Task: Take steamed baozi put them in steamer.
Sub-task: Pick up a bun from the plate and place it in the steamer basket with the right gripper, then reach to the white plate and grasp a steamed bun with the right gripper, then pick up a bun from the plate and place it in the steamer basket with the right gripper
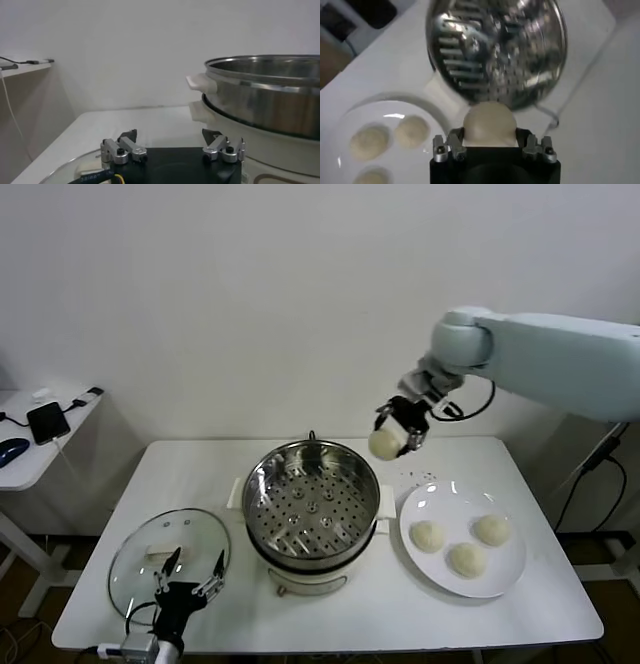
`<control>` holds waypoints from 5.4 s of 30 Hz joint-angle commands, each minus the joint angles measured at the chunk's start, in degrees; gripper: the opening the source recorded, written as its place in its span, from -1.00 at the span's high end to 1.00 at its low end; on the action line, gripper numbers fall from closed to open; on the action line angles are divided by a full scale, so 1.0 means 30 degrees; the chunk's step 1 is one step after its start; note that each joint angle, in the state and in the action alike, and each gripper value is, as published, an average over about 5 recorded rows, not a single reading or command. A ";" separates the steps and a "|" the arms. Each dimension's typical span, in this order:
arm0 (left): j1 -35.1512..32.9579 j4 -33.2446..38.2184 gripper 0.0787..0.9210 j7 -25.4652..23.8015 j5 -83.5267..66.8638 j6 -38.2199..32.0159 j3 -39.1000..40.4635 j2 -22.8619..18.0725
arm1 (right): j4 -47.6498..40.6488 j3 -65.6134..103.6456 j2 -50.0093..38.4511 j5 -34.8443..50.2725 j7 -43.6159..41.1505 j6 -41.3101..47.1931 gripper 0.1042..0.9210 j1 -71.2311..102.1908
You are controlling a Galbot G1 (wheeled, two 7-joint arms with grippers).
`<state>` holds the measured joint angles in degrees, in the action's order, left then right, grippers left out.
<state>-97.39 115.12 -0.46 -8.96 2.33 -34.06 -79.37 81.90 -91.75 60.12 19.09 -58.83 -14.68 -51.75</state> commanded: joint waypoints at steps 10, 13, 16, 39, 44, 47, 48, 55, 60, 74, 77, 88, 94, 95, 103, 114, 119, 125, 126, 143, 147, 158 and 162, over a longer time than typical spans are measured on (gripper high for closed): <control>-0.0192 0.0250 -0.77 0.0026 -0.0152 0.0082 0.0087 -0.0133 | -0.4570 0.3075 0.5461 -1.0666 0.2575 -0.7520 -0.42 0.5771; -0.0273 0.0244 -0.77 0.0044 -0.0151 0.0042 0.0081 -0.0124 | -0.5813 0.3415 0.5898 -1.1124 0.2666 -0.7718 -0.42 0.6706; -0.0306 0.0273 -0.77 0.0062 -0.0157 0.0022 0.0053 -0.0114 | -0.6621 0.3453 0.6251 -1.1087 0.2624 -0.7716 -0.42 0.7172; -0.0298 0.0592 -0.77 0.0206 -0.0268 0.0107 0.0040 -0.0093 | -0.9210 0.3492 0.7128 -0.9205 0.2798 -0.7804 -0.75 0.7317; -0.0385 0.0777 -0.77 0.0175 -0.0243 0.0150 0.0050 -0.0073 | -0.7219 0.2649 0.6213 -0.5384 0.2031 -0.7421 -0.76 0.5031; -0.0410 0.0831 -0.77 0.0138 -0.0208 0.0147 0.0074 -0.0068 | -0.5619 0.1464 0.5177 -0.2677 0.0744 -0.6825 -0.76 0.2922; -0.0406 0.0840 -0.77 0.0131 -0.0200 0.0148 0.0075 -0.0070 | -0.5163 0.1007 0.4798 -0.1915 0.0322 -0.6621 -0.76 0.2243; -0.0381 0.0935 -0.77 0.0139 -0.0204 0.0184 -0.0013 -0.0058 | -0.2101 -0.3578 0.0399 0.3371 -0.1082 -0.3799 -0.76 -0.2145; -0.0416 0.1027 -0.77 0.0158 -0.0214 0.0179 0.0016 -0.0055 | -0.0053 -0.7349 -0.3539 0.4215 -0.0127 0.1679 -0.76 -0.4534; -0.0514 0.1187 -0.77 0.0166 -0.0167 0.0252 -0.0025 -0.0262 | 0.3712 -0.7415 -0.7943 0.5565 0.5167 1.0725 -0.76 0.0627; -0.0631 0.1259 -0.77 0.0172 -0.0111 0.0228 -0.0025 -0.0348 | 0.3376 -0.5975 -0.7654 0.5526 0.5773 1.1506 -0.76 0.2496; -0.1029 0.1503 -0.77 0.0192 -0.0031 0.0134 -0.0010 -0.0515 | -0.0135 -0.1699 -0.5860 0.4372 0.6697 1.2285 -0.76 0.8327; -0.1109 0.1435 -0.77 0.0207 -0.0030 0.0054 -0.0025 -0.0521 | -0.1738 0.0067 -0.4824 0.3861 0.6988 1.2393 -0.76 0.9873; -0.1106 0.1416 -0.77 0.0208 -0.0034 0.0046 -0.0028 -0.0520 | -0.1910 0.0247 -0.4676 0.3824 0.6999 1.2388 -0.76 1.0025; -0.1019 0.1351 -0.77 0.0209 -0.0109 0.0073 -0.0094 -0.0448 | -0.2734 0.0636 -0.3901 0.3742 0.6902 1.2427 -0.76 1.0486; -0.0954 0.1414 -0.77 0.0199 -0.0144 0.0148 -0.0118 -0.0442 | -0.2655 0.0425 -0.3792 0.3800 0.6211 1.2419 -0.42 0.9952; -0.0947 0.1433 -0.77 0.0209 -0.0128 0.0200 -0.0094 -0.0437 | -0.2179 -0.0177 -0.4132 0.3884 0.5569 1.2225 -0.32 0.8990; -0.0896 0.1496 -0.77 0.0218 -0.0103 0.0266 -0.0011 -0.0462 | -0.1753 -0.1659 -0.4800 0.4069 0.4250 1.1401 -0.30 0.6038; -0.0873 0.1502 -0.77 0.0219 -0.0098 0.0274 0.0005 -0.0461 | -0.1668 -0.2199 -0.4917 0.4216 0.3869 1.1159 -0.30 0.5024; -0.1079 0.2184 -0.77 0.0223 0.0097 0.0389 0.0406 -0.0518 | 0.3857 -0.5224 -0.1971 1.3349 0.3265 1.1770 -0.30 -0.7541; -0.1150 0.2465 -0.77 0.0214 0.0129 0.0440 0.0421 -0.0610 | 0.5218 -0.3512 -0.0190 1.5551 0.5160 1.3388 -0.30 -0.6800; -0.1313 0.2815 -0.77 0.0223 0.0062 0.0476 0.0335 -0.0770 | 0.3189 -0.1175 0.5186 1.6301 0.8321 1.5265 -0.30 -0.0455; -0.1233 0.2799 -0.77 0.0228 0.0010 0.0501 0.0316 -0.0814 | 0.1974 -0.0931 0.6178 1.5673 0.8798 1.5436 -0.30 0.1278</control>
<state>-101.16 123.25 0.23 -8.84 3.78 -33.13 -81.75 90.23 -97.39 70.18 63.18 -37.02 28.89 -55.71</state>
